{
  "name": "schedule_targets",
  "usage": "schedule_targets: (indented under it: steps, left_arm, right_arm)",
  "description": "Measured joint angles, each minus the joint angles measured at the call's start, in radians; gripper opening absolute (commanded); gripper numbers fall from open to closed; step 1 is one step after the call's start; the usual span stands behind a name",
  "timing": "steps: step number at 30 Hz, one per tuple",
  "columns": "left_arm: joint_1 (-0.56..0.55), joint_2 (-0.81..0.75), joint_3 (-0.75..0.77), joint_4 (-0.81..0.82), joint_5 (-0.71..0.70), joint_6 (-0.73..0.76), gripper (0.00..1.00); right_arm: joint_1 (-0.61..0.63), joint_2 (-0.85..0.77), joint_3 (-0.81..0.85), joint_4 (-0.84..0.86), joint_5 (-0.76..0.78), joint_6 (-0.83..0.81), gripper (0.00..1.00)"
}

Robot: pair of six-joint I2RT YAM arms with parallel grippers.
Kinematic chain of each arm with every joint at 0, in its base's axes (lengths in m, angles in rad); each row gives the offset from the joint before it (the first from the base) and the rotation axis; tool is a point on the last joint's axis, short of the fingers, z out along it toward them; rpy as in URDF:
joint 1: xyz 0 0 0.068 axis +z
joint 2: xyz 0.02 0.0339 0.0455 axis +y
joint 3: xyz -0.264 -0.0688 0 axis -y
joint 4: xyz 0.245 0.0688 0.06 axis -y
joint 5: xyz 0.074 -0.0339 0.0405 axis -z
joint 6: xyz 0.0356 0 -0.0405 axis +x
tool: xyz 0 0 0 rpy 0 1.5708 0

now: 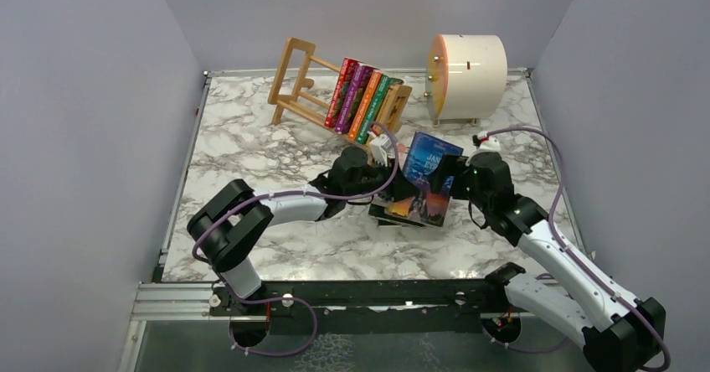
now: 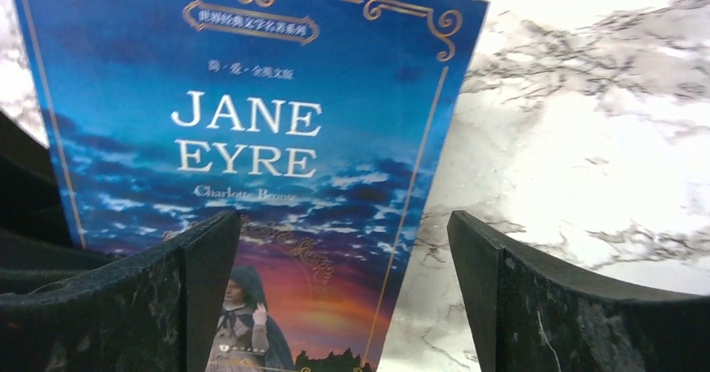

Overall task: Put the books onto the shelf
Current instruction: Pick up the book from the center of the board.

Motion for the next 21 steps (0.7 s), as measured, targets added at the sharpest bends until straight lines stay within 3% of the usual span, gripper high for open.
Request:
schedule_targets:
  steps: [5, 11, 15, 21]
  left_arm:
    - [-0.009, -0.056, 0.095, -0.192, -0.033, 0.125, 0.00]
    - [0.010, -0.129, 0.273, -0.407, -0.171, 0.319, 0.00]
    - [0.048, -0.155, 0.407, -0.485, -0.285, 0.446, 0.00]
    - [0.142, -0.169, 0.509, -0.499, -0.344, 0.532, 0.00]
  right_arm:
    - [0.000, -0.059, 0.000, -0.019, 0.079, 0.038, 0.94]
    - [0.000, -0.073, -0.002, -0.040, 0.098, 0.055, 0.94]
    - [0.000, -0.076, -0.013, -0.044, 0.098, 0.057, 0.95]
    - [0.000, -0.075, -0.021, -0.043, 0.097, 0.056, 0.95]
